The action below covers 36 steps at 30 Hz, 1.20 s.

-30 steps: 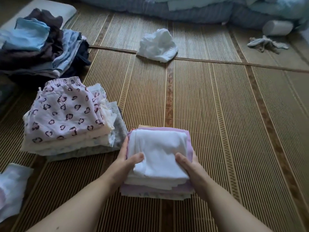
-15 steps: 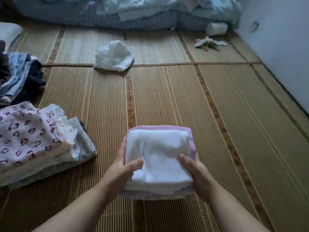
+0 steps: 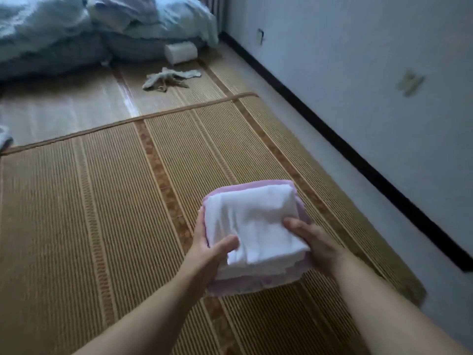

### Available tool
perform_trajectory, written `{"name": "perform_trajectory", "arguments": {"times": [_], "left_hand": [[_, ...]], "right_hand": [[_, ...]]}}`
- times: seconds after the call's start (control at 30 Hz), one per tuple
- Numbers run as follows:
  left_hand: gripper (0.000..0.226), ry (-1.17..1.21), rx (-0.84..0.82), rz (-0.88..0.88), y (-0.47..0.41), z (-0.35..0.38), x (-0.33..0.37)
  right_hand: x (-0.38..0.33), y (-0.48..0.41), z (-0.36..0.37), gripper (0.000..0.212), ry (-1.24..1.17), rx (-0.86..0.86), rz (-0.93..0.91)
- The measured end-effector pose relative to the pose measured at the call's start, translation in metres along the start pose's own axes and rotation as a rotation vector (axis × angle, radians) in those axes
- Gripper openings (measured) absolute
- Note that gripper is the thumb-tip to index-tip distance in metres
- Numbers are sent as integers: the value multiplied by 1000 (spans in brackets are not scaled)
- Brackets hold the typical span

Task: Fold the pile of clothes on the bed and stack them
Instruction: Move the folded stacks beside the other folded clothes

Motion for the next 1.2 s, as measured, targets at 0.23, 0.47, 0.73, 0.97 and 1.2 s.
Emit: {"name": "perform_trajectory", "arguments": {"times": [0.23, 0.47, 0.73, 0.97, 1.2], "left_hand": [[119, 88, 48, -66, -109, 79, -38], [127, -312, 220, -400, -154, 97, -76], [120, -345, 216, -308, -135, 88, -38], [97, -725, 183, -20, -44, 48, 61], [84, -982, 252, 53, 118, -63, 133]], "right_hand": [[-6, -76, -133, 71, 126, -102, 56], [23, -110, -219, 115, 572, 123, 271], [-41, -59, -163, 95, 990, 431, -153], [-78, -3, -18, 87, 1117, 294, -275], [-127, 48, 201, 91, 1181, 103, -384]]}}
Point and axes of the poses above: each hand's wrist, its own y-axis away from the middle knuckle, its own z-axis out of the palm, x = y × z, the point moved 7 cm from there along -y, towards the middle knuckle, and after that the axes turned 9 degrees about -x, right-handed, at the moved point
